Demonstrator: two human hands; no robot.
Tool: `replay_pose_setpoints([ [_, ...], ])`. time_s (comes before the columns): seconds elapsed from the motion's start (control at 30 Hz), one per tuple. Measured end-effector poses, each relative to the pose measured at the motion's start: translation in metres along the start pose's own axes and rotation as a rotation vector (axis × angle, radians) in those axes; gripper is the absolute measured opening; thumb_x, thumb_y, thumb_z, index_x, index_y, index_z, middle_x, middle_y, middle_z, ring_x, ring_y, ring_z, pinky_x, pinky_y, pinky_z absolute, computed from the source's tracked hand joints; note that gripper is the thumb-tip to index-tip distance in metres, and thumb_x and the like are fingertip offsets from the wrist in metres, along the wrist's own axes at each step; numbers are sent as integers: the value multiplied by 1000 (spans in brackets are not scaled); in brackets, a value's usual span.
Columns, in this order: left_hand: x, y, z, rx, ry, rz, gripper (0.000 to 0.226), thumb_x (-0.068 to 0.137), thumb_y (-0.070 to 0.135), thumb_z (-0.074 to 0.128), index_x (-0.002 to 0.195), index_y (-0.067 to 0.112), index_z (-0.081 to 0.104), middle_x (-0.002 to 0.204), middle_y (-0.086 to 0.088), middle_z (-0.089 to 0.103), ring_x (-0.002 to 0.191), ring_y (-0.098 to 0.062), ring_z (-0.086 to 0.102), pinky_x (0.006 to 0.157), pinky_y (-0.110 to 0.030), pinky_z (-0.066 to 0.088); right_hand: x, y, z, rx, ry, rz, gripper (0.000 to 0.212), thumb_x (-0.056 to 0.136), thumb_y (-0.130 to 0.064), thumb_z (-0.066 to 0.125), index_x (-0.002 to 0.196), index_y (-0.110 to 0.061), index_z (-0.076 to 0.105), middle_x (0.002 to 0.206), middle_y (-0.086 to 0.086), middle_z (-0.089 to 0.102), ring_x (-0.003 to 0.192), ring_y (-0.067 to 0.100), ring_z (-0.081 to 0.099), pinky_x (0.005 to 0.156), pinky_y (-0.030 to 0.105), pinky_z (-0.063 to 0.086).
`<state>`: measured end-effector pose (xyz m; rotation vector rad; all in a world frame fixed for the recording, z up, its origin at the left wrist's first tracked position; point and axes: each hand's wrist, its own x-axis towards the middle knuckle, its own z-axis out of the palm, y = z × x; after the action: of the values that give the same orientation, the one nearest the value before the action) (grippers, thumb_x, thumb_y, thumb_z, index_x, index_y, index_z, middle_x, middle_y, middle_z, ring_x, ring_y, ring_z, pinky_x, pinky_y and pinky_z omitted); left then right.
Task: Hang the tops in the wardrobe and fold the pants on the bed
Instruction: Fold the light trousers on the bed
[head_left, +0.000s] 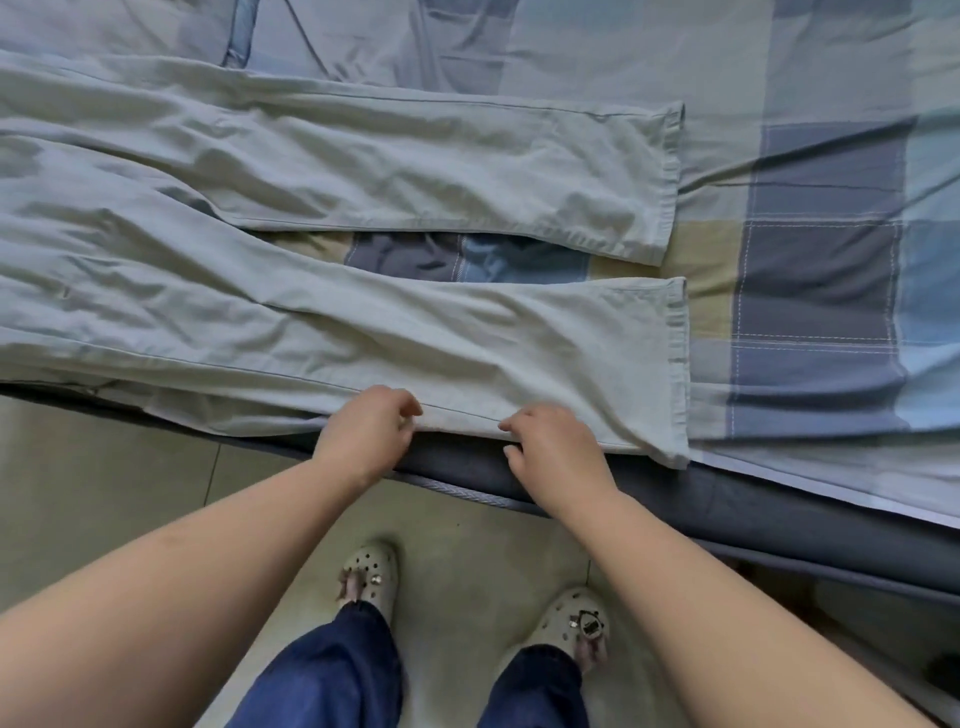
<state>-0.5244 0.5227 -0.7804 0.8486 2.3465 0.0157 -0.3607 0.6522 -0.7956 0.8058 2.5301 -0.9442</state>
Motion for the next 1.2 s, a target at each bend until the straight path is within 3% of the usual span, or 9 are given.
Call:
replay_pose_setpoints([
  [0.13,25,-50,-12,166,90,102,27,87,14,58,112,22,64,115,-4,57,111,-29,50,86,-37,45,27,-27,26,-72,121,-83,27,95,-24,45,114,-21,64,119,-4,59,110,24,50,84,34,41],
  [0.3,45,-92,-23,434,52,236,27,83,23,65,110,22,61,112,-3,57,103,-29,53,75,-35,44,48,-37,44,-131,147,15,21,90,-31,56,109,-23,61,108,0,56,104,26,49,80,35,39],
  [0.5,64,-102,-29,408,24,286,9,87,20,55,95,20,61,98,-5,59,94,-30,57,72,-35,42,64,-42,45,-66,154,153,7,86,-29,63,91,-25,60,95,-2,60,98,23,53,71,31,30],
  [0.67,61,-112,-47,285,-9,384,6,89,19,58,92,17,62,96,-4,61,92,-28,56,69,-33,36,54,-39,33,150,130,199,13,80,-21,70,77,-26,58,79,-6,60,82,21,58,67,30,36],
  [0.77,43,-120,-61,182,17,466,6,89,18,60,91,13,63,91,-5,60,86,-27,56,69,-33,38,44,-42,28,95,141,142,19,84,-24,69,102,-24,63,80,-10,58,81,18,56,68,30,39],
  [0.83,31,-123,-63,126,37,518,5,88,16,61,91,13,63,89,-4,61,83,-27,57,70,-34,42,43,-46,31,-13,127,106,18,87,-28,65,105,-25,63,87,-8,60,89,19,57,73,31,39],
  [0.97,18,-131,-60,147,52,591,11,86,15,63,97,15,67,92,-5,65,82,-30,61,72,-36,47,42,-55,28,-224,182,-40,1,86,-22,65,87,-22,64,85,-4,60,84,22,57,67,32,33],
  [1.03,17,-138,-53,207,75,654,10,85,14,65,94,15,68,90,-6,66,78,-32,62,69,-36,47,34,-49,28,-185,259,-137,15,73,-13,78,74,-16,63,72,-1,57,68,25,57,60,33,37],
  [1.2,19,-143,-23,475,-131,560,19,93,23,49,111,25,54,109,0,58,103,-25,52,74,-31,28,18,-53,41,-253,68,-234,27,58,-16,89,64,-18,63,64,-1,58,57,26,56,53,29,38],
])
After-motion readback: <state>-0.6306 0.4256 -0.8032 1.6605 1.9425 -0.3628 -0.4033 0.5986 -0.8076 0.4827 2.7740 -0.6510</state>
